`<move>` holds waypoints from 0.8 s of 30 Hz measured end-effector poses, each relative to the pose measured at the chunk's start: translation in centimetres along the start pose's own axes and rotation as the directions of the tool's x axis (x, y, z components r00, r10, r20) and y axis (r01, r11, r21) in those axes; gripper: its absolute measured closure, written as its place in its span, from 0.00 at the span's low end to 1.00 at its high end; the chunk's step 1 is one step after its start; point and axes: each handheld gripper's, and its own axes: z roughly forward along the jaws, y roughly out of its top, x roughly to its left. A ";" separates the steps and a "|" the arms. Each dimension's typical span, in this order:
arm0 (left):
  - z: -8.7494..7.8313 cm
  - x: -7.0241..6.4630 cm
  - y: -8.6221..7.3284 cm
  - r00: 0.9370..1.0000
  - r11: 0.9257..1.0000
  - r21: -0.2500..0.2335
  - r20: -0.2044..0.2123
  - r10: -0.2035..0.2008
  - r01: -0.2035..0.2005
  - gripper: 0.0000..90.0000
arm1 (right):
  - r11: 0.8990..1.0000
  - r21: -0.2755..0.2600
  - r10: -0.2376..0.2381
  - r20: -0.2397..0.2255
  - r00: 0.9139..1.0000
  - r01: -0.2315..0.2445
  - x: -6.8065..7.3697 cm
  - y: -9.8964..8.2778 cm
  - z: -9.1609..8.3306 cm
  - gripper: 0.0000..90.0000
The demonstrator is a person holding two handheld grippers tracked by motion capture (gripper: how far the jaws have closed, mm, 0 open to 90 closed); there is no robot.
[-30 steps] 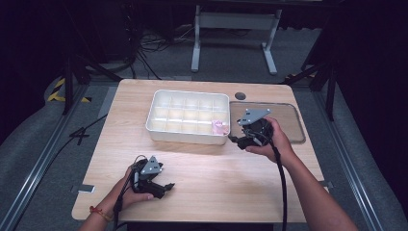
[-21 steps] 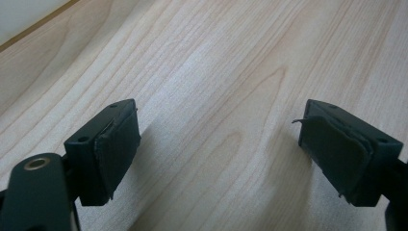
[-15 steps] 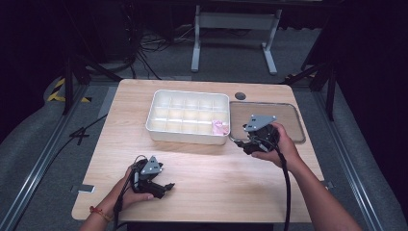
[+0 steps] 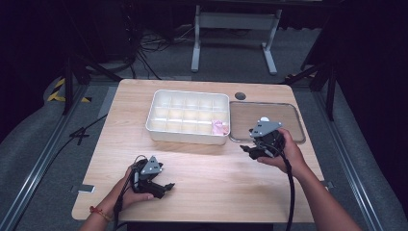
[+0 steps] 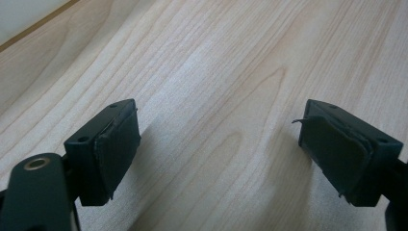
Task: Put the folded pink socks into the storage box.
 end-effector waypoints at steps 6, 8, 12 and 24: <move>0.0 0.0 0.0 1.000 1.000 0.001 0.000 0.000 0.000 0.16 | 1.000 0.008 0.000 0.010 1.000 0.000 0.1 -0.8 -0.1 0.39; 0.0 0.0 0.0 1.000 1.000 0.001 0.000 0.000 0.000 0.16 | 1.000 0.015 -0.007 0.018 1.000 0.007 0.2 -1.2 -0.1 0.39; 0.0 0.0 0.0 1.000 1.000 0.001 0.000 -0.001 0.001 0.16 | 1.000 0.022 0.004 0.017 1.000 -0.005 0.3 -2.0 -0.1 0.39; 0.0 0.0 0.0 1.000 1.000 0.001 -0.001 -0.003 0.003 0.16 | 0.999 0.043 0.027 0.022 0.999 -0.028 0.8 -4.5 -0.1 0.38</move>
